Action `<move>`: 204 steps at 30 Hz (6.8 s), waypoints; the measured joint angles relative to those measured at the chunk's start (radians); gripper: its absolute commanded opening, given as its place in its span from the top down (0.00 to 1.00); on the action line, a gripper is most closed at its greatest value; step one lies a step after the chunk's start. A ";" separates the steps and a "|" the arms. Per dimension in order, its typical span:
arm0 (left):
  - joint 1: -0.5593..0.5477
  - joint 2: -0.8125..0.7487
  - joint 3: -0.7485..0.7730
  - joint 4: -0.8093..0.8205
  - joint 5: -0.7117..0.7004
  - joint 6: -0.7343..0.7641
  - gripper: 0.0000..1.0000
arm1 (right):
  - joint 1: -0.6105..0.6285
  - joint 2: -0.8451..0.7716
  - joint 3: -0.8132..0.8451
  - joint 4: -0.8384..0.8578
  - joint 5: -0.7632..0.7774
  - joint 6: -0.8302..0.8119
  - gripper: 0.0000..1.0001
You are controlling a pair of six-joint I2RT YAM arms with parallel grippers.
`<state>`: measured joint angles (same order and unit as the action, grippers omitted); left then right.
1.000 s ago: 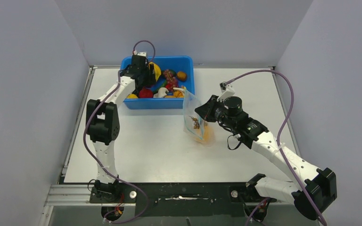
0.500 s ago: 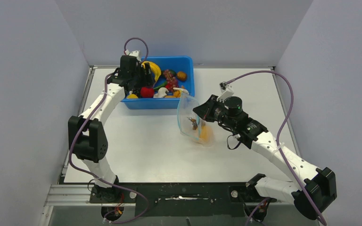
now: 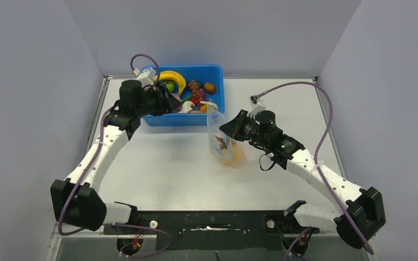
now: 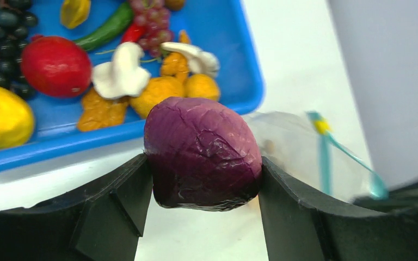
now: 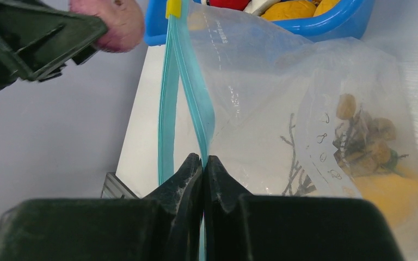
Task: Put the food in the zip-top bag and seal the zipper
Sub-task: Place the fake vegetable in the zipper food storage bag, then pick up the fake fruit from the bin.
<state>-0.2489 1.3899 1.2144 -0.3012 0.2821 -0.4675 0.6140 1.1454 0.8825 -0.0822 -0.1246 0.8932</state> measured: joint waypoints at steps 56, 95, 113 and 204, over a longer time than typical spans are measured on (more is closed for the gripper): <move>-0.308 -0.171 -0.327 0.226 0.114 -0.254 0.33 | 0.043 0.080 0.055 0.021 0.000 0.036 1.00; -0.228 -0.103 -0.084 -0.081 -0.391 -0.056 0.54 | 0.027 0.017 0.044 -0.002 0.057 -0.108 1.00; -0.088 0.436 0.274 0.172 -0.582 0.025 0.45 | 0.000 -0.032 0.016 -0.021 0.080 -0.175 1.00; -0.013 0.231 -0.026 0.534 -0.143 -0.274 0.95 | -0.062 -0.062 -0.056 0.029 -0.066 -0.042 1.00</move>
<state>-0.2619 1.6211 1.1881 0.2325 0.1387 -0.7414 0.5518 1.0832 0.8261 -0.0532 -0.1909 0.8516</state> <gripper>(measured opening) 0.325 0.031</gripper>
